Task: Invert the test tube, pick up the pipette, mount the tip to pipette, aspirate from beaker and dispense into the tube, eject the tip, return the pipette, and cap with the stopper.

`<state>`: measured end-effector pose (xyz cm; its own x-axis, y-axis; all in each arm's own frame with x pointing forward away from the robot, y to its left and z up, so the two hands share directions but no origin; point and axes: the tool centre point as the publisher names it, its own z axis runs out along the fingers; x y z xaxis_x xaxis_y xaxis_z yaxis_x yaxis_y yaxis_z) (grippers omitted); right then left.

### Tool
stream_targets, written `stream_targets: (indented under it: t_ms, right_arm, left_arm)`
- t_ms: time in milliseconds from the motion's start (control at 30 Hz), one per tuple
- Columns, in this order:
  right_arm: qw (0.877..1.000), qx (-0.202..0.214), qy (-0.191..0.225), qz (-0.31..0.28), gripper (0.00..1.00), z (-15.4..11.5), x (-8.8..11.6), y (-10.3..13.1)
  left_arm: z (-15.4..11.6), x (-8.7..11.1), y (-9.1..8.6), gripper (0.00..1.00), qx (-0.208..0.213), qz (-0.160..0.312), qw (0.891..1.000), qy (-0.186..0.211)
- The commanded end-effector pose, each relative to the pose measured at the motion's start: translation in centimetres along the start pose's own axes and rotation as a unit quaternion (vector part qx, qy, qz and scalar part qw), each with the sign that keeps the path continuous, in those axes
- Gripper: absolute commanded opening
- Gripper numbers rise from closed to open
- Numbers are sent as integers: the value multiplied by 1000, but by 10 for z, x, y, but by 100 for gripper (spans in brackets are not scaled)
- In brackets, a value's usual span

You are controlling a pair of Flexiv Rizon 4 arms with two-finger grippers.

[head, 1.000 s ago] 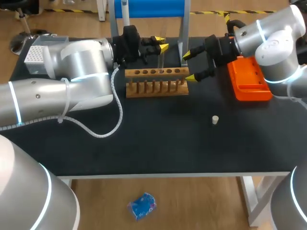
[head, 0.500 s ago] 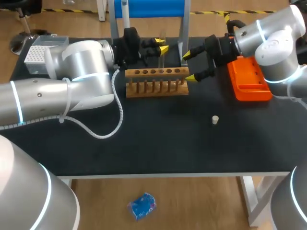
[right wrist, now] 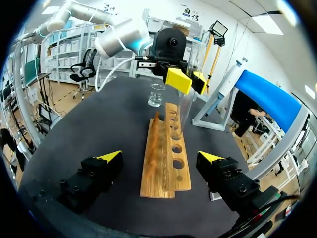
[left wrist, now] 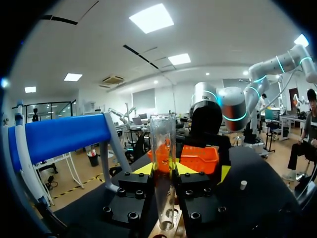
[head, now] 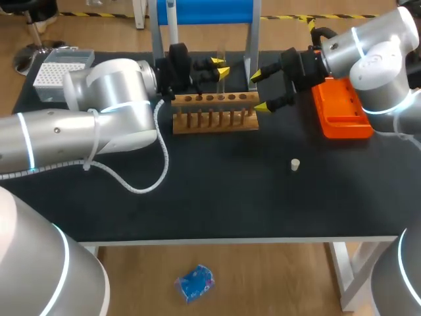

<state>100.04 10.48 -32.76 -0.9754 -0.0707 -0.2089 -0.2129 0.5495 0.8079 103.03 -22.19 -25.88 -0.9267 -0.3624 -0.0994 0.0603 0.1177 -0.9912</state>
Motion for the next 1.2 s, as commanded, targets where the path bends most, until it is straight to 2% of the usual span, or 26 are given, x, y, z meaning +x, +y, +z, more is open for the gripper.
stream_targets:
  t_ms: [33,600,1200]
  right_arm:
    - [1000,0,0,0,100,0,0,0]
    - [1000,0,0,0,100,0,0,0]
    - [1000,0,0,0,100,0,0,0]
  left_arm:
    - [5,-5,5,0,-10,3,1000,8]
    - [7,-4,28,0,-29,-14,999,11]
    - [7,0,43,0,-37,-30,999,11]
